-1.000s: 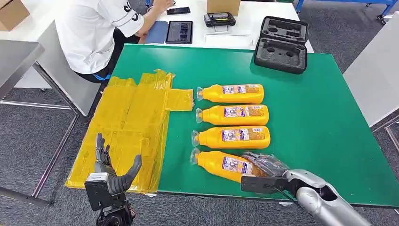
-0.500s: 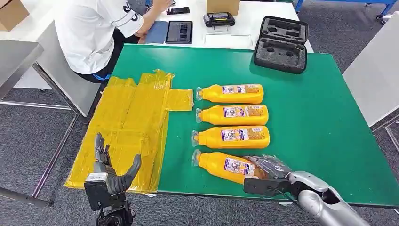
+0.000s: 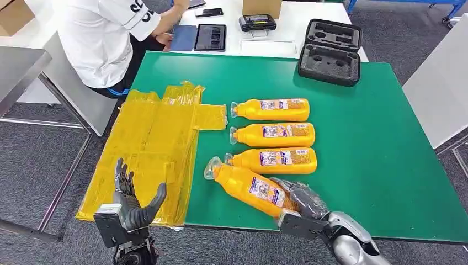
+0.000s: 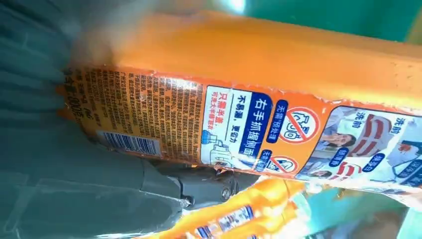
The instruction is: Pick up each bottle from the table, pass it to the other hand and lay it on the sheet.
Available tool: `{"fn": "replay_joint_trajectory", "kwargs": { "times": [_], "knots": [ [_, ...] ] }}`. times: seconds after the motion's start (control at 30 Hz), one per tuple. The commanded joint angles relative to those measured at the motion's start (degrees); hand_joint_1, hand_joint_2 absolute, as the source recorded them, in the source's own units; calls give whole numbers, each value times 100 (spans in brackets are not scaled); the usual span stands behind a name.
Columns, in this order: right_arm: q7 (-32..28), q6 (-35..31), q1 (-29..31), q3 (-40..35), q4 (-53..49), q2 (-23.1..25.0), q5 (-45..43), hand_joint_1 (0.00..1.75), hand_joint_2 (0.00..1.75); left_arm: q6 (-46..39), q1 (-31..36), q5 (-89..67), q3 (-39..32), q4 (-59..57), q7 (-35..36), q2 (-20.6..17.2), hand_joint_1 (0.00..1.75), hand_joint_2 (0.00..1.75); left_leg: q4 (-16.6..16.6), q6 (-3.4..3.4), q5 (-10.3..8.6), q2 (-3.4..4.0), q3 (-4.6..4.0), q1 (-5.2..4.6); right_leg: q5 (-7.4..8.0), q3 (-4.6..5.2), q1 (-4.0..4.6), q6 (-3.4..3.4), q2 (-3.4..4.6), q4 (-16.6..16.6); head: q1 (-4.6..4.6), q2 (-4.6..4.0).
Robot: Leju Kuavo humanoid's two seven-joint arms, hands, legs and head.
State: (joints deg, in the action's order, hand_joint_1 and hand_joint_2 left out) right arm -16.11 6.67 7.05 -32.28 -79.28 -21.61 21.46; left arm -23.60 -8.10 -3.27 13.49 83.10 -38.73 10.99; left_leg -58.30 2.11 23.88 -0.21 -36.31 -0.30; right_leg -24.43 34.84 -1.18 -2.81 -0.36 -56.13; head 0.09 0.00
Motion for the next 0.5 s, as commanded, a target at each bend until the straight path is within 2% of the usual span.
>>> {"fn": "replay_joint_trajectory", "kwargs": {
  "times": [0.03,0.07,0.1,0.17,0.2,0.27,0.33,0.37,0.4,0.47,0.5],
  "knots": [
    [-628,-305,54,833,471,1354,147,175,175,2081,211,1369,182,-314,237,-437,0,175,9,-15,9,21,34,11,-1,-29,11,16,21,13,2,0],
    [-733,-215,95,901,542,1469,67,175,175,2763,256,1638,229,-338,360,-563,0,175,12,-21,16,26,53,13,-6,-46,13,22,28,14,0,0],
    [-801,-135,131,912,593,1529,55,175,175,3004,276,1609,233,-362,389,-608,0,175,8,-10,2,12,17,6,2,-13,7,11,13,9,2,0],
    [-948,77,169,1034,700,1750,-47,175,175,3918,331,1505,218,-473,500,-648,0,175,13,-16,6,18,37,9,-2,-29,10,17,18,12,0,0],
    [-957,90,179,1045,714,1770,-48,175,175,4033,336,1471,175,-492,517,-618,0,175,14,-21,11,22,51,13,-6,-42,14,22,23,14,0,0],
    [-1017,144,236,1023,820,1831,-66,175,175,4362,392,1314,158,-564,523,-566,0,175,9,-11,2,10,23,8,-1,-18,8,11,10,7,2,0],
    [-1142,391,382,1000,1096,1989,-216,175,175,4666,482,997,101,-636,523,-464,0,175,9,-22,19,18,64,18,-15,-59,17,23,18,11,2,0],
    [-1139,383,396,992,1098,2014,-212,175,175,4666,498,998,104,-632,523,-446,0,175,9,-12,5,18,33,10,-2,-26,9,12,18,8,0,0],
    [-1147,354,437,984,1209,2062,-210,175,175,4669,526,975,88,-674,528,-420,0,175,8,-17,12,22,50,14,-6,-44,13,17,23,10,2,0],
    [-1193,415,486,968,1321,2102,-251,175,175,4790,546,889,129,-695,537,-444,0,175,8,-12,4,14,30,9,-2,-25,7,12,15,6,0,0],
    [-1240,490,554,926,1459,2154,-272,175,175,4978,562,839,127,-762,534,-428,0,175,7,-22,19,22,66,17,-13,-61,16,23,23,9,2,0]
  ]
}}
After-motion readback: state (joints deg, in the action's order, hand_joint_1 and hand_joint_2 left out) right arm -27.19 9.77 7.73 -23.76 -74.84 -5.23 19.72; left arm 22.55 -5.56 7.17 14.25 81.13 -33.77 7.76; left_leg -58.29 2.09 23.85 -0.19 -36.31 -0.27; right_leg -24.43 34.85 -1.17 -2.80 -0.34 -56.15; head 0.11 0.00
